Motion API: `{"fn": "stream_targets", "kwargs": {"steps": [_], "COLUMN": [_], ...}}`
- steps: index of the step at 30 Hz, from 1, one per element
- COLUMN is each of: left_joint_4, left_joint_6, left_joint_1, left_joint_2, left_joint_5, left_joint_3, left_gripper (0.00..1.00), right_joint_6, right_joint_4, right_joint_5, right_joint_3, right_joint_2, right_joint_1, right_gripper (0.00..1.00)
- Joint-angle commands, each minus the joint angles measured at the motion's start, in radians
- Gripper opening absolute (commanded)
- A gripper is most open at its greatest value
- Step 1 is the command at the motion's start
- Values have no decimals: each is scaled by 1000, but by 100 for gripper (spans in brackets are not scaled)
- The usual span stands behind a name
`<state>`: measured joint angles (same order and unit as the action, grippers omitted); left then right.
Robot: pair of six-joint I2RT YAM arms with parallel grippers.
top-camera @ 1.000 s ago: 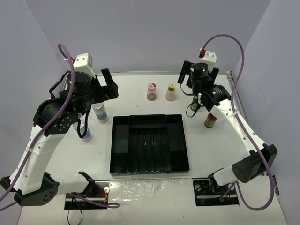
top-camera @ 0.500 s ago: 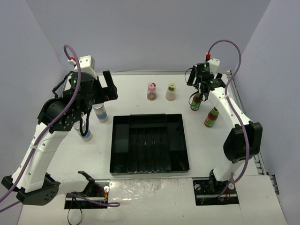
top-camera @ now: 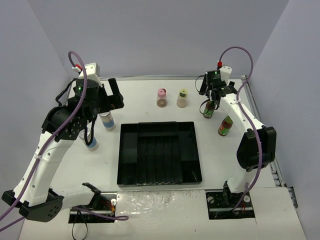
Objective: Organize the condiment bottles
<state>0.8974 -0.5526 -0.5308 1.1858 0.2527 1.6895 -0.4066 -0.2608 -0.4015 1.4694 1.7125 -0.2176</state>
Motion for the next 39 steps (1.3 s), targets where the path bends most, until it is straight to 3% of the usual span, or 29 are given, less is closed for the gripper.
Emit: {"fn": "stream_targets", "kwargs": {"steps": [1,27,33,39], "left_joint_4": [-65,-59,-58,-58], "left_joint_6": [8,7,8,10], "left_joint_1": [10,44,45,50], "left_joint_2": [-30,-50,-52,-54], "left_joint_5": [-21,-55,-57,-61], "left_joint_3": [18,-5,-12,-17], "left_gripper": [97,97,97,97], "right_joint_6": [-19,-3,8,10], "right_joint_4": [51,119,141,142], "right_joint_5": [-46,-136,-145,-148], "right_joint_3": [-22,-72,-82,-85], "right_joint_2": [9,61,57,54], "right_joint_1": [0,-2,-6,-13], "right_gripper": [83,64,52,27]}}
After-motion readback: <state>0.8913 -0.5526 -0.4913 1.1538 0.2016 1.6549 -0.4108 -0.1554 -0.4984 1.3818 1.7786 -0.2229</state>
